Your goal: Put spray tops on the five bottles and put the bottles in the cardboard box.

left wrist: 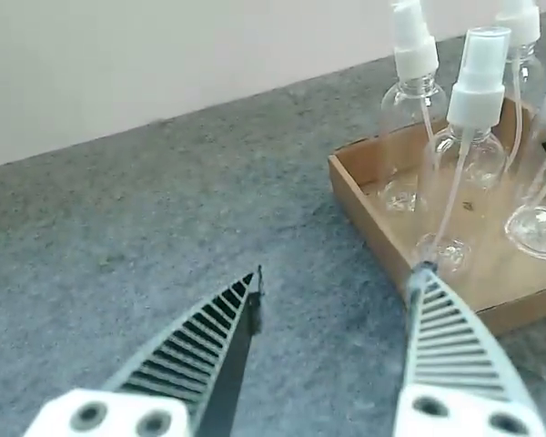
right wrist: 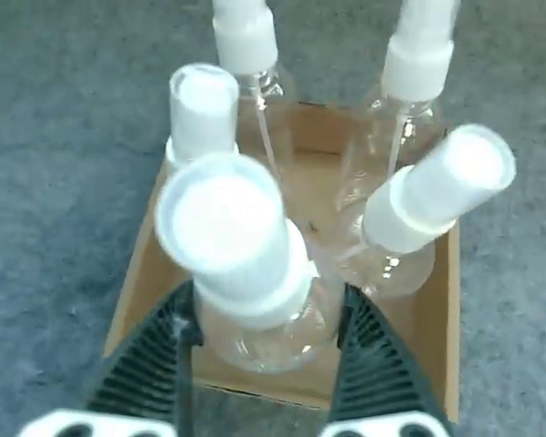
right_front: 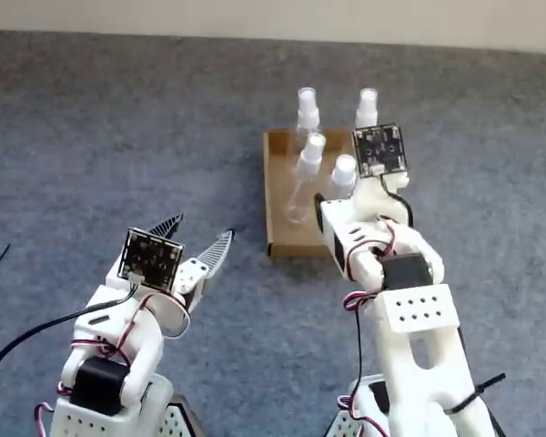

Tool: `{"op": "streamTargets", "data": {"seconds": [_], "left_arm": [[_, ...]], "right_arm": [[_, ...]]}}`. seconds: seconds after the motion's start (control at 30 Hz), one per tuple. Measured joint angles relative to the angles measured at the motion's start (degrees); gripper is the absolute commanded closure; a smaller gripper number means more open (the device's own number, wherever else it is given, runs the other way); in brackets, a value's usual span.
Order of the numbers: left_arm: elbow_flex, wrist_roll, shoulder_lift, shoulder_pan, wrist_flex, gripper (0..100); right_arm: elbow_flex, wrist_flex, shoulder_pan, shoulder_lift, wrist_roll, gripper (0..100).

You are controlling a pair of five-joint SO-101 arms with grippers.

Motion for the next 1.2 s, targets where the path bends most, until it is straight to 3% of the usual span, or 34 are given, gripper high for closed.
{"op": "streamTargets", "data": {"seconds": [0.7,0.93,1.2], "left_arm": [[0.0,0.0,0.0,0.0,-0.4,76],[0.0,0.0,0.0,0.0,-0.4,76],[0.0,0.0,0.0,0.0,-0.4,76]], "right_arm": [[1.8,-4.0,-0.4,7.6,-2.0,99.5],[1.8,-4.7,-0.4,7.8,-2.0,88.5],[1.8,-4.5,-0.4,7.8,-2.0,87.8]]}}
